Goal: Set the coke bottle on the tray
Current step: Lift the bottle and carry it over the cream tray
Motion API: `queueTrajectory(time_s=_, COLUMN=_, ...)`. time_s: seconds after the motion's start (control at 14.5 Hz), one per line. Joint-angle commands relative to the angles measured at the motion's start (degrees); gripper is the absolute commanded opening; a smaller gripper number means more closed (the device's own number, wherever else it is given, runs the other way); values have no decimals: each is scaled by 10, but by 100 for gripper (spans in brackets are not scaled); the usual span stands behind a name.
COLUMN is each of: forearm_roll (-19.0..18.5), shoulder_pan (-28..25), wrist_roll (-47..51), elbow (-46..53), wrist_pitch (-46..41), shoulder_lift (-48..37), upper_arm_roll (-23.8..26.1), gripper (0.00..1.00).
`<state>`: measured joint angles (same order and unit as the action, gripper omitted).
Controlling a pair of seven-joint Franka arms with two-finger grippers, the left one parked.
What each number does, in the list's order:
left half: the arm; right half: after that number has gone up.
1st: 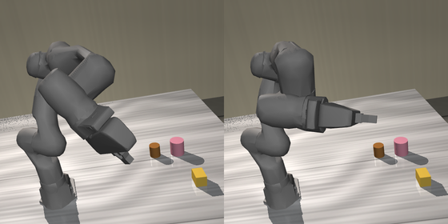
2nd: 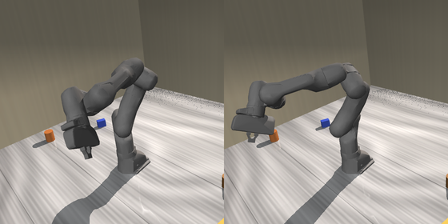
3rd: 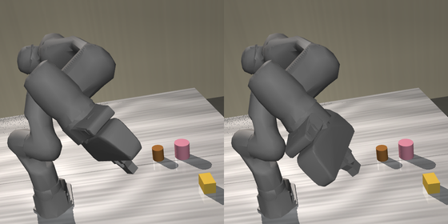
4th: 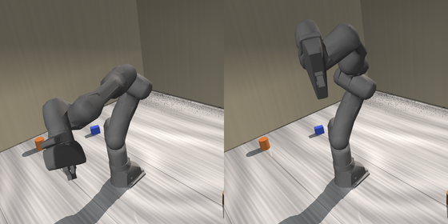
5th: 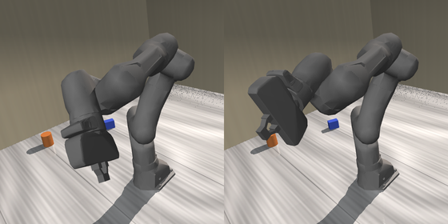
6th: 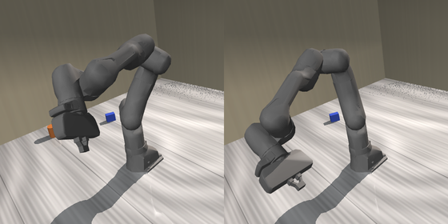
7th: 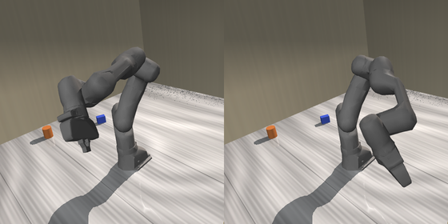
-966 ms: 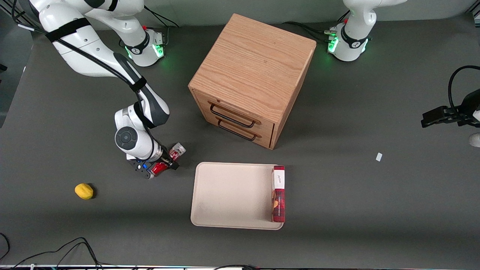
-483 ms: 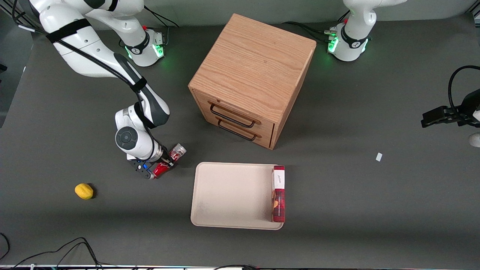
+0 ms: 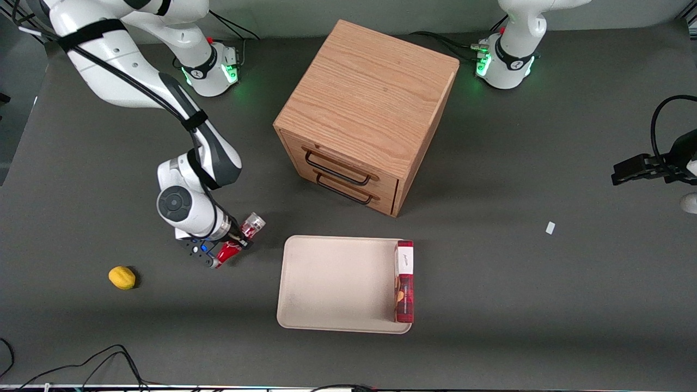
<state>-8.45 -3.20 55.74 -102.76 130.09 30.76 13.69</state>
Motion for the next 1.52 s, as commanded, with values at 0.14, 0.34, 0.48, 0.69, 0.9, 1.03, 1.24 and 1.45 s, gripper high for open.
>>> queueTrajectory(time_s=0.14, forearm_roll=-8, shoulder_pan=-6, wrist_roll=-109, elbow=172, wrist_pitch=-203, shoulder_lift=-19, upper_arm_roll=8, gripper=0)
queueTrajectory(time_s=0.34, forearm_roll=-26, shoulder_pan=-13, wrist_roll=-198, elbow=264, wrist_pitch=-261, shoulder_lift=-4, upper_arm_roll=24, gripper=0)
queueTrajectory(time_s=0.48, forearm_roll=-38, shoulder_pan=-36, wrist_roll=-238, elbow=325, wrist_pitch=-267, shoulder_lift=18, upper_arm_roll=26, gripper=0)
queueTrajectory(time_s=0.69, forearm_roll=-39, shoulder_pan=-79, wrist_roll=-323, elbow=444, wrist_pitch=-261, shoulder_lift=102, upper_arm_roll=27, gripper=0)
queueTrajectory(time_s=0.9, forearm_roll=-39, shoulder_pan=-113, wrist_roll=-351, elbow=474, wrist_pitch=-195, shoulder_lift=158, upper_arm_roll=19, gripper=0)
queueTrajectory(time_s=1.03, forearm_roll=-39, shoulder_pan=-114, wrist_roll=-367, elbow=474, wrist_pitch=-135, shoulder_lift=197, upper_arm_roll=21, gripper=0)
queueTrajectory(time_s=1.24, forearm_roll=-39, shoulder_pan=-123, wrist_roll=-367, elbow=473, wrist_pitch=-64, shoulder_lift=252, upper_arm_roll=20, gripper=0)
queueTrajectory(time_s=1.45, forearm_roll=-38, shoulder_pan=-124, wrist_roll=-359, elbow=470, wrist_pitch=-25, shoulder_lift=286, upper_arm_roll=20, gripper=15)
